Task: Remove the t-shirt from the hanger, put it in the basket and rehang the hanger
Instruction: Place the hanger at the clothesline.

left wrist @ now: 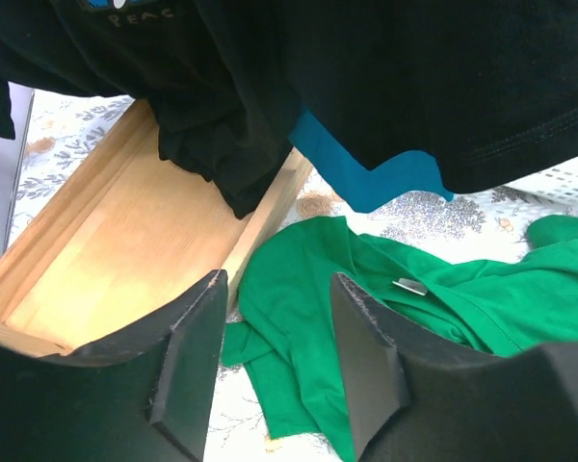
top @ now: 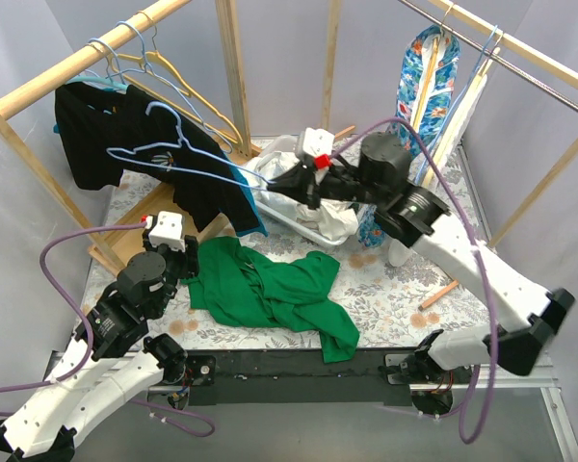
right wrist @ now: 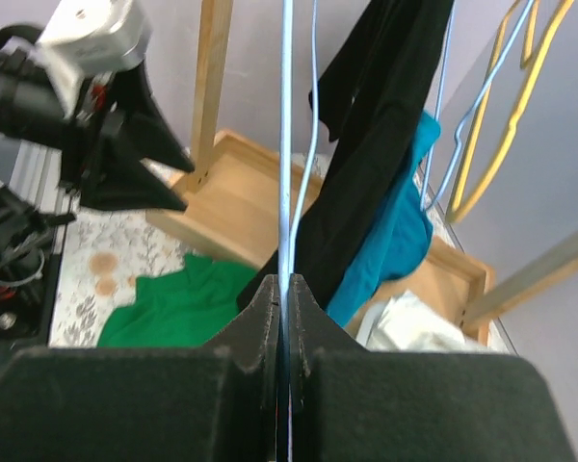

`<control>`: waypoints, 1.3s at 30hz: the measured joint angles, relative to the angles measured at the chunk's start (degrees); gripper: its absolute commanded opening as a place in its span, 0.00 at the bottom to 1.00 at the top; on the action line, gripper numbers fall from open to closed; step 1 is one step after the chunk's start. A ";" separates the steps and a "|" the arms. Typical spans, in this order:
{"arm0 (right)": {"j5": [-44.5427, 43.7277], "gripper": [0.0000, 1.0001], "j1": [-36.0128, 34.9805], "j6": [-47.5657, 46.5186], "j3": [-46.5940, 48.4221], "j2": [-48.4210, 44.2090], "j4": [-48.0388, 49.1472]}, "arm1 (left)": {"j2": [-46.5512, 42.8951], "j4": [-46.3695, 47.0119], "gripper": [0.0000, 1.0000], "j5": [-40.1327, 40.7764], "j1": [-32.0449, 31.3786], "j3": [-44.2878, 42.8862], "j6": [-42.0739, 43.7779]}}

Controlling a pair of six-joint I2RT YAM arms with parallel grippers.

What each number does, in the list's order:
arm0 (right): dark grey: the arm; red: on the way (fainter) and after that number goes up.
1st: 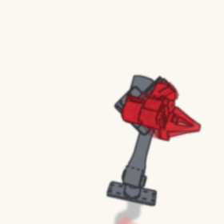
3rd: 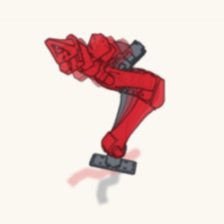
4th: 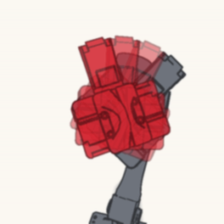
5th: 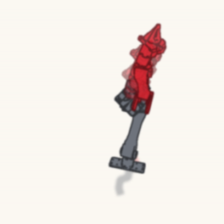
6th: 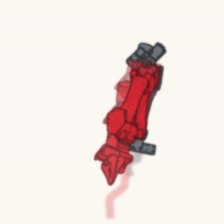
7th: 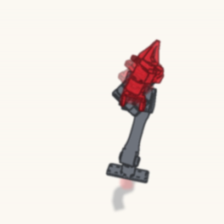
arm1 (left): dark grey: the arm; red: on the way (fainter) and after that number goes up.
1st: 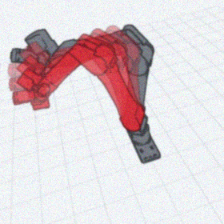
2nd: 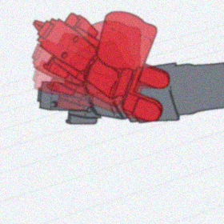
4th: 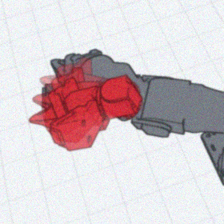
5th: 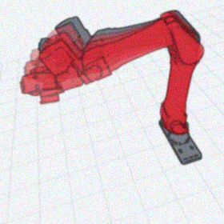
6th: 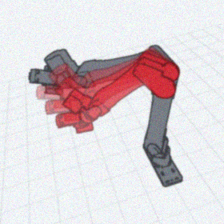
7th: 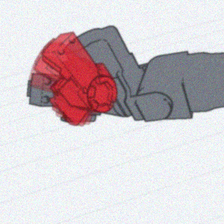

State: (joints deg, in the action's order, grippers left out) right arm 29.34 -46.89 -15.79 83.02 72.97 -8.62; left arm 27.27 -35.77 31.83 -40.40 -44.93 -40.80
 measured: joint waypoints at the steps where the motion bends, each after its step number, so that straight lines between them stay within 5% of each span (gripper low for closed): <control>1: 0.50 0.01 -0.07 0.72 1.42 2.49 1.97 | 0.00 0.00 0.56 0.00 0.00 0.00 0.04; 14: 1.09 0.01 -3.34 6.64 30.95 30.10 10.49 | -0.07 0.37 0.97 0.09 0.00 0.57 1.22; 22: -2.71 0.01 -6.10 9.01 42.73 41.33 10.45 | -1.77 1.05 0.98 0.20 0.00 2.10 1.38; 39: -8.68 0.01 -8.92 13.99 44.33 52.35 21.29 | -6.14 2.43 0.98 -1.46 0.00 5.07 1.60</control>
State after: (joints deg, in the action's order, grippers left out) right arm 20.67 -55.81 -1.80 127.35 125.32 12.67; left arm 21.12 -33.34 30.37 -40.40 -39.86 -39.20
